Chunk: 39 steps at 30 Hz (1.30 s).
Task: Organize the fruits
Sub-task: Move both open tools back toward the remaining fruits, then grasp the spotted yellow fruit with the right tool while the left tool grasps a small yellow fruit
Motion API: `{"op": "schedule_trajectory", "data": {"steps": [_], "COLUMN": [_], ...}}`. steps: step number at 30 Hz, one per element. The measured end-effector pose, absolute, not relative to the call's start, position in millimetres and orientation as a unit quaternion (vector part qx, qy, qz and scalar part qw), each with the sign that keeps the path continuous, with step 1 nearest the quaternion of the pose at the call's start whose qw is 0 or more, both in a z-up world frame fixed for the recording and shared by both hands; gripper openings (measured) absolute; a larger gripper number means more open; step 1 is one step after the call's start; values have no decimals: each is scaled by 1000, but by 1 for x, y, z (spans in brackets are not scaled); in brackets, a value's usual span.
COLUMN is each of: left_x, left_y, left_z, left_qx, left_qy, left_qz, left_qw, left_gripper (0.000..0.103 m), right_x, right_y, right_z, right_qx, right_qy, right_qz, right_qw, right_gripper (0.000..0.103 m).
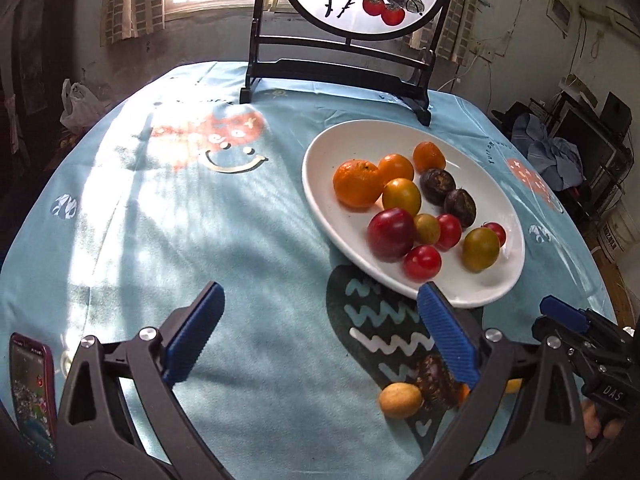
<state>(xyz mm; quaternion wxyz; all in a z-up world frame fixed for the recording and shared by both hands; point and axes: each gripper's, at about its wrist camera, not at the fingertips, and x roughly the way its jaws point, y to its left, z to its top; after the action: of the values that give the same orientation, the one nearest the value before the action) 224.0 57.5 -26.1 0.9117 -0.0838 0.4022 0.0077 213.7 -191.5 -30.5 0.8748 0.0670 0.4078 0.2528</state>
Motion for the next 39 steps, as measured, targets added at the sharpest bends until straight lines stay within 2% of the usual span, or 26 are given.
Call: {"op": "schedule_trajectory", "data": {"steps": [23, 29, 30, 33, 35, 38, 39], "left_x": [190, 189, 188, 186, 182, 177, 175], "left_y": [64, 62, 63, 62, 58, 44, 39], "left_z": [-38, -35, -34, -33, -33, -35, -36], "left_qx": [-68, -58, -54, -37, -19, 11, 22], "left_qy": [396, 390, 388, 383, 379, 380, 381], "left_qz": [10, 12, 15, 6, -15, -72, -88], "left_qw": [916, 919, 920, 923, 925, 922, 920], "left_gripper": [99, 99, 99, 99, 97, 89, 79], "right_x": [200, 204, 204, 203, 204, 204, 204], "right_y": [-190, -190, -191, -195, -198, -199, -200], "right_z": [-55, -61, -61, -60, -59, -58, -58], "right_qx": [72, 80, 87, 98, 104, 106, 106], "right_qy": [465, 478, 477, 472, 469, 468, 469], "right_qz": [272, 281, 285, 285, 282, 277, 276], "right_qw": [840, 829, 827, 828, 830, 832, 832], "right_gripper": [53, 43, 37, 37, 37, 37, 37]}}
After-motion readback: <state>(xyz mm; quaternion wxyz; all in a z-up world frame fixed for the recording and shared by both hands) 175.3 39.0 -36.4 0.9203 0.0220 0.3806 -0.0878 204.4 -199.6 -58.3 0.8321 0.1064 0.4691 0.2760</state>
